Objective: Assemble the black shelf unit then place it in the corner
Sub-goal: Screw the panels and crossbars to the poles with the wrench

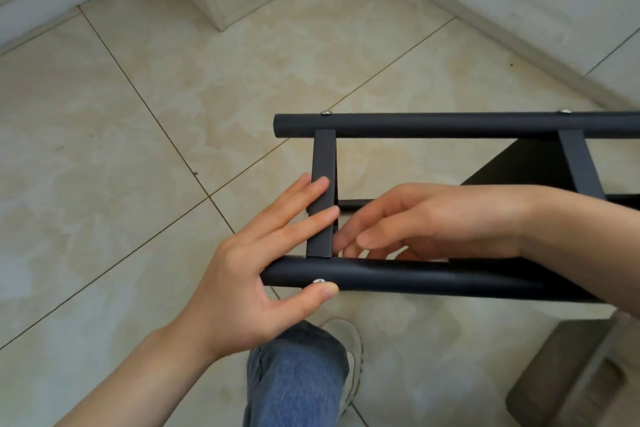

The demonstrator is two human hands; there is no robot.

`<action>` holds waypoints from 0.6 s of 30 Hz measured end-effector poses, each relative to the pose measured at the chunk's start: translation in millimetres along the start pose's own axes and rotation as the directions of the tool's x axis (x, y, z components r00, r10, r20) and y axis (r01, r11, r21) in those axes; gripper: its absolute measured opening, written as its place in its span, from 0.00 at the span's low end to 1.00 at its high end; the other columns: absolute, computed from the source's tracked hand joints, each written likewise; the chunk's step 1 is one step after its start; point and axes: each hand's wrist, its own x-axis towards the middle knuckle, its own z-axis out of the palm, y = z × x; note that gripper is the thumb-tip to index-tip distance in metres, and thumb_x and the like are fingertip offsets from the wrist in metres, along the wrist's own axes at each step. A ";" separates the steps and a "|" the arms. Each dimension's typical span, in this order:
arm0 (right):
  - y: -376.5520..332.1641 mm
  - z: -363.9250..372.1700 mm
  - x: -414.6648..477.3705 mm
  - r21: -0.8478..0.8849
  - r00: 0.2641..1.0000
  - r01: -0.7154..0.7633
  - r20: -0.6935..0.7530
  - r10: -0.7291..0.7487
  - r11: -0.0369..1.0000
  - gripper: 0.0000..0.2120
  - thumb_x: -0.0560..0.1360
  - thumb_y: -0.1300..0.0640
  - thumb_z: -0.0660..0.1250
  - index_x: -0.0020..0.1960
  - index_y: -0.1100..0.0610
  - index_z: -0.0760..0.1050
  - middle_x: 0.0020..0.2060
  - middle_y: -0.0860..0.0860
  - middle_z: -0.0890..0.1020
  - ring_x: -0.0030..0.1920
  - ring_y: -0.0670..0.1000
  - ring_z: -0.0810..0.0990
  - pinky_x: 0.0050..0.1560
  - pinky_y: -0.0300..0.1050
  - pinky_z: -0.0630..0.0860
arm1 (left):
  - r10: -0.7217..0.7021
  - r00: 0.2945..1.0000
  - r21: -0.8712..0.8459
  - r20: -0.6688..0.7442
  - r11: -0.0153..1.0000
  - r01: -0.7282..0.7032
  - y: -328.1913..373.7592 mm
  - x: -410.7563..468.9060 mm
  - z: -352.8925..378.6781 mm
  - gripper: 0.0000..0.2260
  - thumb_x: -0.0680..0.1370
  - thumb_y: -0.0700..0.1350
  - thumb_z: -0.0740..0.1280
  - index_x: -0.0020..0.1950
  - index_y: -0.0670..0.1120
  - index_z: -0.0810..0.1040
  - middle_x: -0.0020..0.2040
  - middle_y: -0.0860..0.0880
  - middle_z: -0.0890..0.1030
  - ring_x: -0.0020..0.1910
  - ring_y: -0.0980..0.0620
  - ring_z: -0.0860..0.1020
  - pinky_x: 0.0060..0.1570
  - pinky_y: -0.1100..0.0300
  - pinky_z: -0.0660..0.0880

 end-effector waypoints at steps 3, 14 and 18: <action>-2.1 0.5 -15.7 -0.062 0.999 0.019 -0.029 -0.021 0.998 0.12 0.75 0.53 0.68 0.57 0.52 0.83 0.51 0.49 0.86 0.53 0.48 0.83 0.57 0.42 0.78 | -0.228 0.965 -0.232 -0.128 0.953 0.194 9.1 -15.4 12.4 0.35 0.70 0.51 0.75 0.76 0.54 0.68 0.74 0.58 0.73 0.74 0.56 0.70 0.71 0.62 0.68; -1.9 34.2 -51.5 -0.713 0.936 -0.121 -0.314 -0.160 0.690 0.11 0.78 0.48 0.67 0.60 0.42 0.78 0.50 0.38 0.82 0.51 0.40 0.80 0.56 0.43 0.79 | -0.598 0.794 -0.686 0.110 0.532 0.496 13.6 -32.7 41.1 0.32 0.71 0.65 0.69 0.73 0.69 0.62 0.75 0.68 0.68 0.73 0.70 0.64 0.72 0.65 0.59; 9.4 38.4 -69.3 -0.820 0.891 -0.235 -0.396 -0.222 0.521 0.14 0.79 0.47 0.62 0.64 0.39 0.71 0.54 0.37 0.79 0.54 0.42 0.78 0.56 0.46 0.78 | -0.620 0.772 -0.649 0.141 0.531 0.545 16.4 -33.6 51.2 0.35 0.67 0.75 0.60 0.73 0.70 0.63 0.74 0.68 0.68 0.72 0.72 0.64 0.76 0.64 0.55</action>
